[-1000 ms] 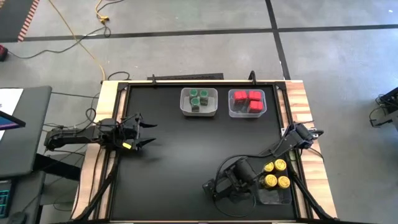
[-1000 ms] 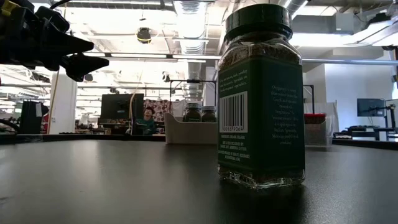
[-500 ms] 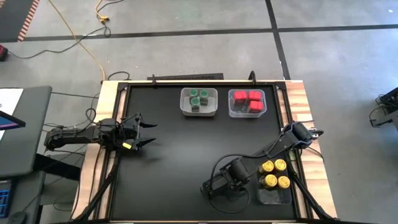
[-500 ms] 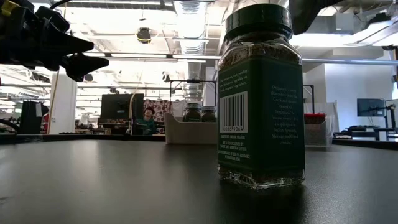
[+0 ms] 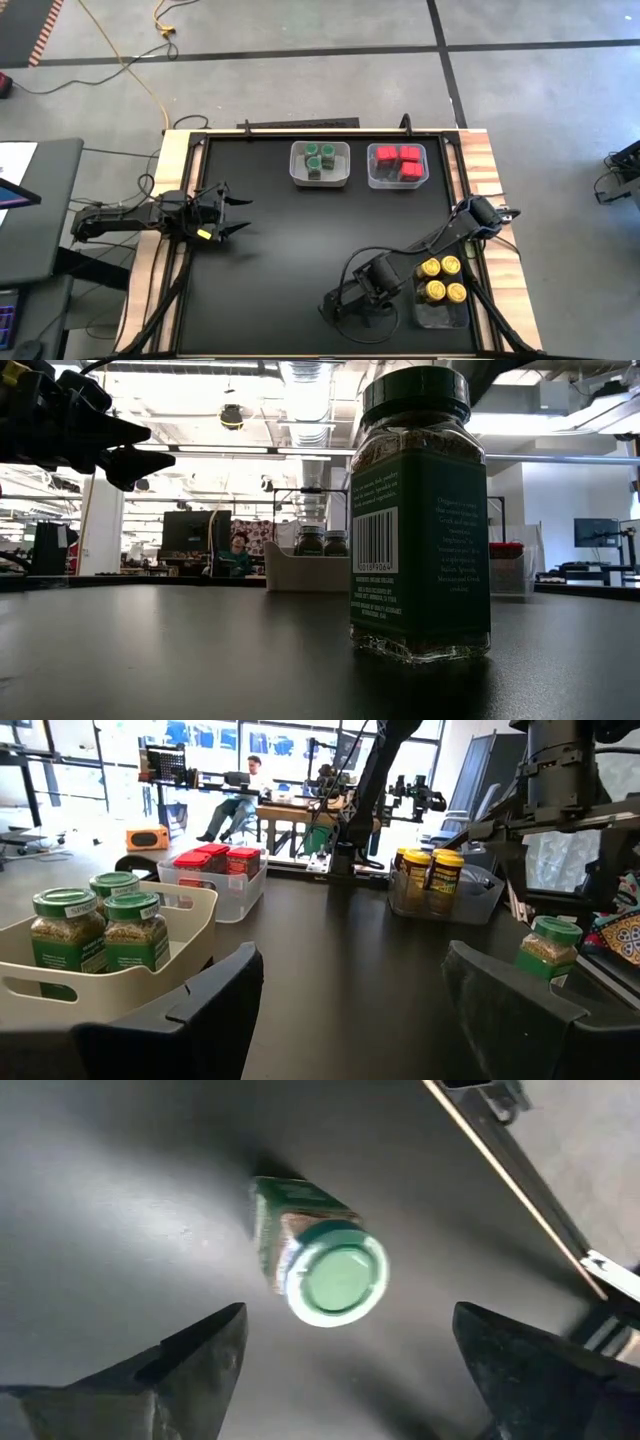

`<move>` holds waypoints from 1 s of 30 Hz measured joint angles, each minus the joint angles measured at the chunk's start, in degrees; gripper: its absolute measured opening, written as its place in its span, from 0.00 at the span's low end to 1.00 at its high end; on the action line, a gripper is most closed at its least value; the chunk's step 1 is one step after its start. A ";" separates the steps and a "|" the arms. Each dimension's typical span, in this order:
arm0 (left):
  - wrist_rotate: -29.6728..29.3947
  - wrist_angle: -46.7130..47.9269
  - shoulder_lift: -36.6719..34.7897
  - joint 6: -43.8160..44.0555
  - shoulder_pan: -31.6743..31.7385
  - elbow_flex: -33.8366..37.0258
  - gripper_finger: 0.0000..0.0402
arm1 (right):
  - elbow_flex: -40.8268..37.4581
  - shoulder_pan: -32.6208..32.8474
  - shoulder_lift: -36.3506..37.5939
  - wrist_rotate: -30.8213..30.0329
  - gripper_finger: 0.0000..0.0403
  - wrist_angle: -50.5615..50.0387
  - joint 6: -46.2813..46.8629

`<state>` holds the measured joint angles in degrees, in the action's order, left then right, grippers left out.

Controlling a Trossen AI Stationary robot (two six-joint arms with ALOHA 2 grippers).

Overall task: Sort spices by type
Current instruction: Put the green seasoning bottle into the white bin

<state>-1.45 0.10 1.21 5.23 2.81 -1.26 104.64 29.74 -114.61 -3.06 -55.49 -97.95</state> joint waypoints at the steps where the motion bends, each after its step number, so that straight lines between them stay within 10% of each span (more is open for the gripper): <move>1: 0.00 0.00 0.00 0.01 0.00 0.00 0.74 | 0.00 0.00 0.00 0.01 0.97 0.74 0.03; 30: 0.00 0.02 0.02 0.00 0.02 0.00 0.74 | -0.02 -0.92 -2.89 0.27 0.99 4.32 -0.61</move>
<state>-1.45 0.12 1.23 5.24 2.83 -1.26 104.62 28.82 -117.49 -2.79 -51.17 -98.56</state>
